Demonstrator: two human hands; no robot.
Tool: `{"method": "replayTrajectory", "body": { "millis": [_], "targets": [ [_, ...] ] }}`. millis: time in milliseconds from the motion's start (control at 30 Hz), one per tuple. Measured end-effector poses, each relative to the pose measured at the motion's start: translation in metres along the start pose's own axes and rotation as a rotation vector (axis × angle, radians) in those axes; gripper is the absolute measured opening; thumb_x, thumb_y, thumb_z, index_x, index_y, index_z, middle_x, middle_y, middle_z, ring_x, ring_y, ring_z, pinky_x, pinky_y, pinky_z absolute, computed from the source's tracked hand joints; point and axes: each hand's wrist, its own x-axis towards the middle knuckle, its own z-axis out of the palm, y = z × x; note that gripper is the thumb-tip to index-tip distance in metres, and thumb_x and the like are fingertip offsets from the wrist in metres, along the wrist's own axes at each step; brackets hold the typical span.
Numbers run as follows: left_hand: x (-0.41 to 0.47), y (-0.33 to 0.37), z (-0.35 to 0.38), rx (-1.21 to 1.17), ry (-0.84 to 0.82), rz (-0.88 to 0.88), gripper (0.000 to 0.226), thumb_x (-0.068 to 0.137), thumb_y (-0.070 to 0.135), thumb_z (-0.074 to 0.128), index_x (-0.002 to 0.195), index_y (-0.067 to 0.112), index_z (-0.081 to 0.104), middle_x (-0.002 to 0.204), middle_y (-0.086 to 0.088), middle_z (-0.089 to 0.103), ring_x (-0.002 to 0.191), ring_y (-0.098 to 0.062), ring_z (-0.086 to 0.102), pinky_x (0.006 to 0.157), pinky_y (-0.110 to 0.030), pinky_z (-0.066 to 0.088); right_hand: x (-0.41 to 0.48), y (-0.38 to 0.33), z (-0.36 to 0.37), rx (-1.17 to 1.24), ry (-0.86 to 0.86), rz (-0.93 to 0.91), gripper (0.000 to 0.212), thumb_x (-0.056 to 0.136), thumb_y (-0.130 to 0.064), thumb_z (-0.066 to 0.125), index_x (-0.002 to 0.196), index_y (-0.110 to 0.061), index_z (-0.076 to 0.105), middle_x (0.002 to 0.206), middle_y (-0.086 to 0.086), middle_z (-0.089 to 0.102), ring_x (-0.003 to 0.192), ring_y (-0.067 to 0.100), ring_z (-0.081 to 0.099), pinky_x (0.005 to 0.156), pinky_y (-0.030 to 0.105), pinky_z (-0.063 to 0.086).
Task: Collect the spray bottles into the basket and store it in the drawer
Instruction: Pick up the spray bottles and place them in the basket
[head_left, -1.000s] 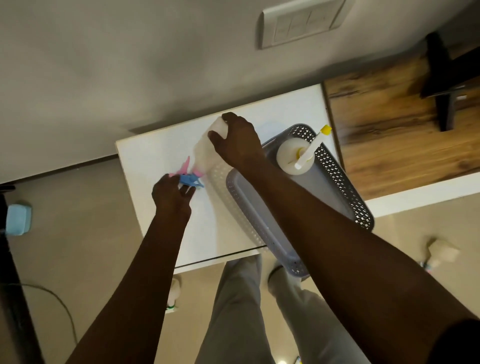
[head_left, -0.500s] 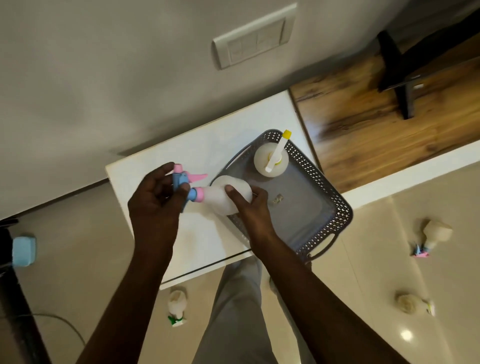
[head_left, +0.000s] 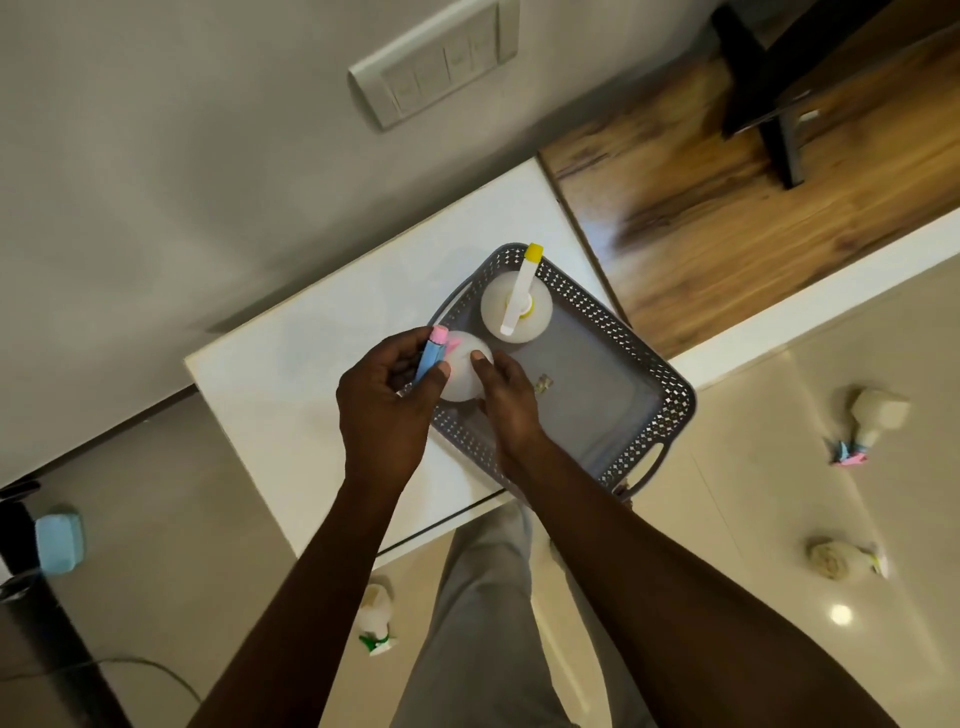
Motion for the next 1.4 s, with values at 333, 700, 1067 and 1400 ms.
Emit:
{"method": "replayTrajectory", "body": {
  "millis": [333, 700, 1067, 1400],
  "targets": [
    [0.008, 0.016, 0.012, 0.153, -0.055, 0.026, 0.042, 0.086, 0.018, 0.084, 0.127, 0.012, 0.075, 0.12, 0.001, 0.078, 0.102, -0.011, 0.074, 0.09, -0.023, 0.062, 0.004, -0.003, 0.004, 0.005, 0.049, 0.061, 0.039, 0.107, -0.029, 0.057, 0.141, -0.009, 0.06, 0.13, 0.017, 0.067, 0.096, 0.022, 0.071, 0.053, 0.019, 0.058],
    [0.057, 0.003, -0.011, 0.101, 0.004, -0.056, 0.028, 0.095, 0.015, 0.067, 0.12, 0.019, 0.078, 0.117, 0.007, 0.078, 0.11, -0.008, 0.073, 0.105, -0.034, 0.057, -0.073, 0.004, -0.095, -0.433, 0.325, -0.266, 0.028, 0.1, -0.015, 0.066, 0.128, -0.02, 0.07, 0.121, -0.008, 0.071, 0.105, -0.009, 0.066, 0.087, 0.004, 0.048],
    [0.13, -0.008, 0.039, 0.266, -0.359, -0.212, 0.03, 0.095, 0.023, 0.067, 0.123, 0.017, 0.077, 0.126, -0.008, 0.075, 0.121, -0.03, 0.07, 0.109, -0.052, 0.053, -0.067, -0.001, -0.168, -0.224, 0.66, -0.04, 0.041, 0.098, -0.034, 0.068, 0.137, -0.022, 0.062, 0.13, -0.005, 0.069, 0.122, 0.02, 0.065, 0.107, 0.041, 0.051],
    [0.115, -0.002, 0.051, 0.323, -0.399, -0.165, 0.018, 0.08, 0.018, 0.065, 0.082, 0.023, 0.083, 0.085, -0.018, 0.078, 0.083, -0.034, 0.073, 0.084, -0.053, 0.059, -0.054, 0.008, -0.181, -0.119, 0.654, 0.039, 0.033, 0.1, -0.027, 0.061, 0.132, -0.02, 0.07, 0.106, 0.0, 0.077, 0.102, 0.022, 0.071, 0.093, 0.036, 0.058]
  ]
}}
